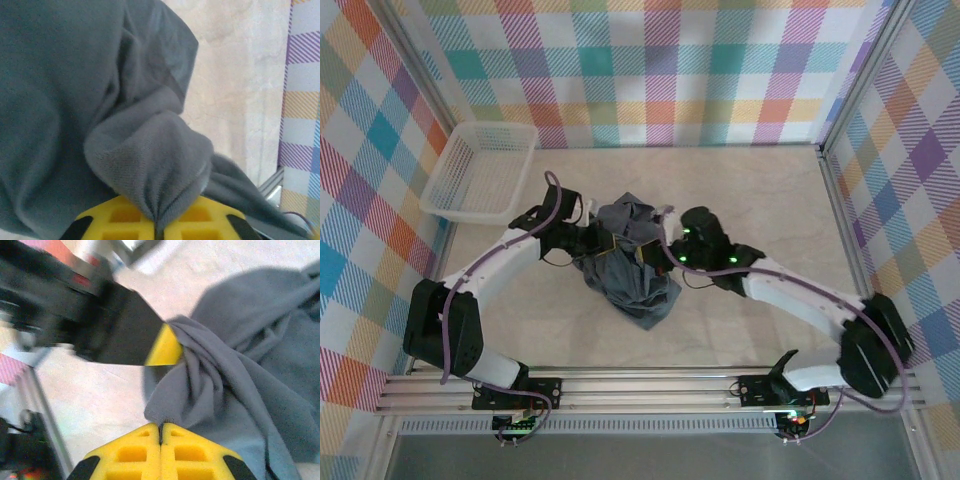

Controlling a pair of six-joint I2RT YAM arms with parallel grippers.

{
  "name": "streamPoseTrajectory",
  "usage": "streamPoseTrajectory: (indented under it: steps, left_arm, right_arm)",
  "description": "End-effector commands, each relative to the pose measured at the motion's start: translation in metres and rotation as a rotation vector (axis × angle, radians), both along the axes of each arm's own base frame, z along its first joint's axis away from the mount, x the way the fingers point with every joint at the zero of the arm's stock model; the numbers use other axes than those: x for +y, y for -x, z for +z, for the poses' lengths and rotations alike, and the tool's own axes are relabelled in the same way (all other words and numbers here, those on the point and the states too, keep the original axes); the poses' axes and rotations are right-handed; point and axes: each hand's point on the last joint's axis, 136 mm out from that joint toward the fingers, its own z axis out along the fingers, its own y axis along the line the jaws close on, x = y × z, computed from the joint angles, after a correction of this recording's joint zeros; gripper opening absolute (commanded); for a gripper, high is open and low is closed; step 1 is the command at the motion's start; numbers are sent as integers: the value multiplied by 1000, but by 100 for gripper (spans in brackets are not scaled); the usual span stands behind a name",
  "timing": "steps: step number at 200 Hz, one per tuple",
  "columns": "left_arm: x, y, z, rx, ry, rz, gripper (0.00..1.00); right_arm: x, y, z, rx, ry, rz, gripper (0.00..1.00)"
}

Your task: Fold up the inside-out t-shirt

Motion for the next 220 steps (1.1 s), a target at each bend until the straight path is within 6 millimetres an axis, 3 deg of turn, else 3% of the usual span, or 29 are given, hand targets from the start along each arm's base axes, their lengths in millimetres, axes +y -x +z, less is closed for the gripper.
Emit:
streamPoseTrajectory:
  steps: [1,29,51,64,80,98,118,168,193,220]
  left_arm:
    - [7,-11,5,-34,22,-13,26]
    - [-2,-9,33,-133,86,-86,45]
    - [-1,-1,61,-272,82,-151,51]
    - [-5,12,78,-395,76,-238,53]
    - [-20,41,95,-569,43,-406,54]
    - [-39,68,94,-734,-35,-536,55]
    - [-56,79,81,-815,-135,-596,55]
    - [-75,42,61,-914,-299,-421,60]
    - [-74,23,41,-889,-371,-356,66]
    - [-66,6,38,-884,-412,-241,69]
  right_arm:
    - [-13,16,51,-68,-185,46,0]
    - [-27,17,36,-28,-173,32,0]
    - [-28,15,32,-19,-180,25,0]
    - [-28,13,33,-18,-176,19,0]
    - [-27,9,33,-12,-165,14,0]
    - [-26,7,34,-8,-156,14,0]
    - [-25,6,36,-4,-155,16,0]
    - [-20,6,40,13,-169,34,0]
    - [-19,5,42,14,-172,35,0]
    - [-17,4,44,21,-183,37,0]
